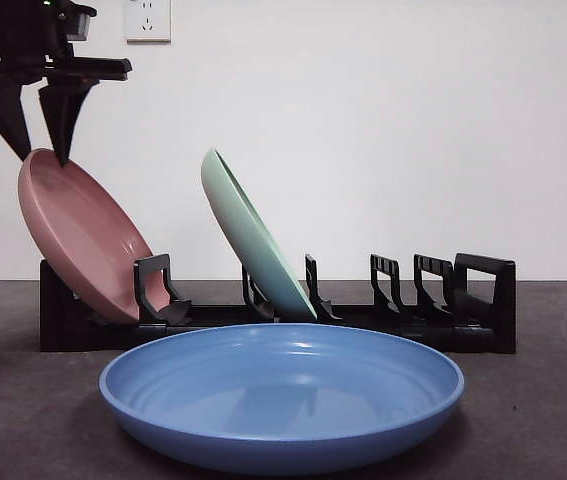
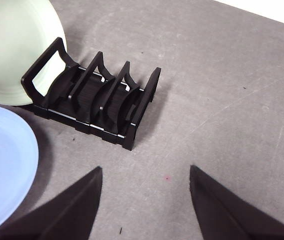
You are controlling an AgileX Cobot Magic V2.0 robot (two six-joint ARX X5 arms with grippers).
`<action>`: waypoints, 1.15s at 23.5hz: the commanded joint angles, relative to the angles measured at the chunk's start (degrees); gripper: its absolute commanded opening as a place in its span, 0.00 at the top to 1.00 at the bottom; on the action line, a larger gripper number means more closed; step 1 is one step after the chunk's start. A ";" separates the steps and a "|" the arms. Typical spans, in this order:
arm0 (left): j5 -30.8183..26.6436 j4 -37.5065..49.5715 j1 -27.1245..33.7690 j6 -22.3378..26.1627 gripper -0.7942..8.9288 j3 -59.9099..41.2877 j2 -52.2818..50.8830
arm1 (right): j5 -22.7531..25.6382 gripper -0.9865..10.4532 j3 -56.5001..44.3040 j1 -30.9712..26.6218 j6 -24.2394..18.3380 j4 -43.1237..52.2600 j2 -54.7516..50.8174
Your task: Place the plate
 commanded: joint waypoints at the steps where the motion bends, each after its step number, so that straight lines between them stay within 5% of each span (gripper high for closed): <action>1: -0.20 0.39 -0.11 0.42 0.91 1.31 1.09 | 0.20 0.67 0.26 0.17 0.22 0.39 0.24; 15: -7.96 -14.53 -0.17 4.33 0.91 18.01 -2.97 | 0.17 0.67 0.26 0.17 0.24 0.35 0.20; 21: -6.29 -19.15 -1.44 3.21 0.91 15.93 -10.60 | 0.17 0.67 0.26 0.17 0.28 0.17 0.20; 27: -4.52 -14.80 -3.74 -0.39 0.91 2.49 -21.16 | 0.17 0.67 0.26 0.17 0.42 0.17 0.20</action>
